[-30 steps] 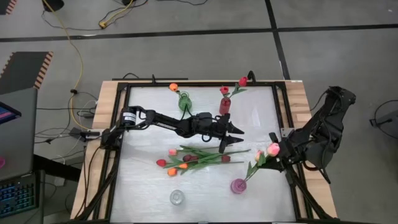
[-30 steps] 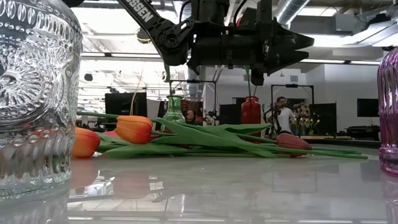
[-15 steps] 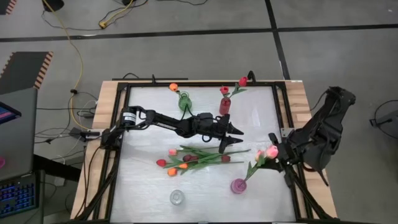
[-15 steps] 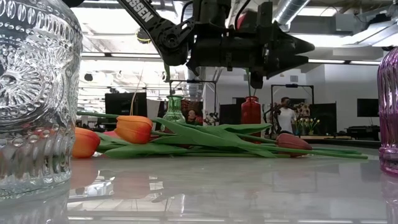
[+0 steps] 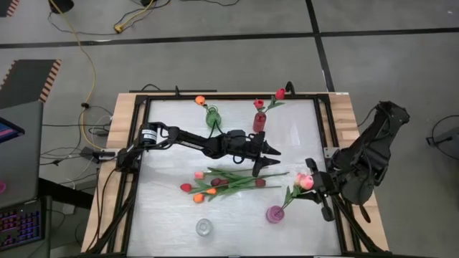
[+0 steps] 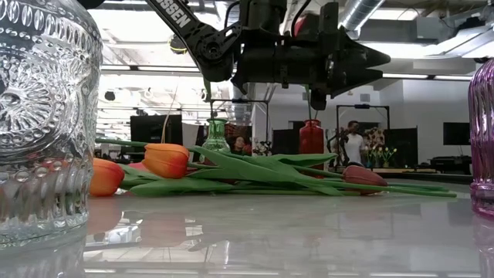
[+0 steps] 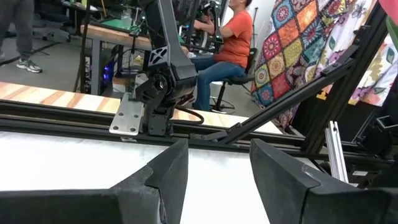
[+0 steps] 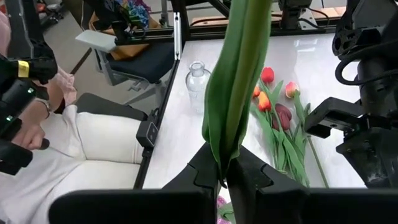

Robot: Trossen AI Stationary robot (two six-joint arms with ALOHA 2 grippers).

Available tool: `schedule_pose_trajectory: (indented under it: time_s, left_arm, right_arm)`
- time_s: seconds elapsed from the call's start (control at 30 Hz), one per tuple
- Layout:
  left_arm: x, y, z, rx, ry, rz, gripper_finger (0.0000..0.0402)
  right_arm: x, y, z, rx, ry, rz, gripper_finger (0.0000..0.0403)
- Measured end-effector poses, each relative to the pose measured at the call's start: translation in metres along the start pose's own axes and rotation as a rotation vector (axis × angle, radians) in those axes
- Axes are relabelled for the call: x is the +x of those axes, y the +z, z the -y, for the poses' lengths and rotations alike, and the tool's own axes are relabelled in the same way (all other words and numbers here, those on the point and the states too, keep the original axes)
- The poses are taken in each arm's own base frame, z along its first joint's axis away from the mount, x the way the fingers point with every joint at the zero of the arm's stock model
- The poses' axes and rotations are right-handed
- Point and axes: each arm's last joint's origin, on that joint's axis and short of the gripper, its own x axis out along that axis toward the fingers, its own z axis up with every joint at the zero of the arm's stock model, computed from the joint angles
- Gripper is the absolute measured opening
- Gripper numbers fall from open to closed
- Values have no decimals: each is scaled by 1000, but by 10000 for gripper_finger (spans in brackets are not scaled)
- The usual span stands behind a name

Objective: Sort flowers into vase by color
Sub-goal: Put the pink flower into the purple vase, then put the dark red flower into the transparent vase

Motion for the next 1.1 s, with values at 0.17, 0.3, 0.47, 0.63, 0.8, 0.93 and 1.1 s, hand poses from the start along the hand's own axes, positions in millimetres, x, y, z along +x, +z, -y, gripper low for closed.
schedule_pose_trajectory:
  time_s: [0.17,0.3,0.47,0.63,0.8,0.93,1.1]
  left_arm:
    - [0,0,0,0,0,0,160]
    - [0,0,0,0,-1,0,160]
    - [0,0,0,0,-1,0,160]
    - [0,0,0,0,-1,0,160]
    - [0,0,0,0,-1,0,160]
    - [0,0,0,0,0,0,160]
    - [0,0,0,1,0,0,160]
  right_arm:
    - [1,1,1,4,-5,1,51]
    - [1,1,1,5,-4,1,54]
    - [1,1,1,5,-3,0,88]
    - [1,1,1,8,0,-1,143]
    - [-5,1,1,80,92,-42,188]
    - [-11,2,3,163,155,-65,204]
    - [-17,4,5,178,181,-56,201]
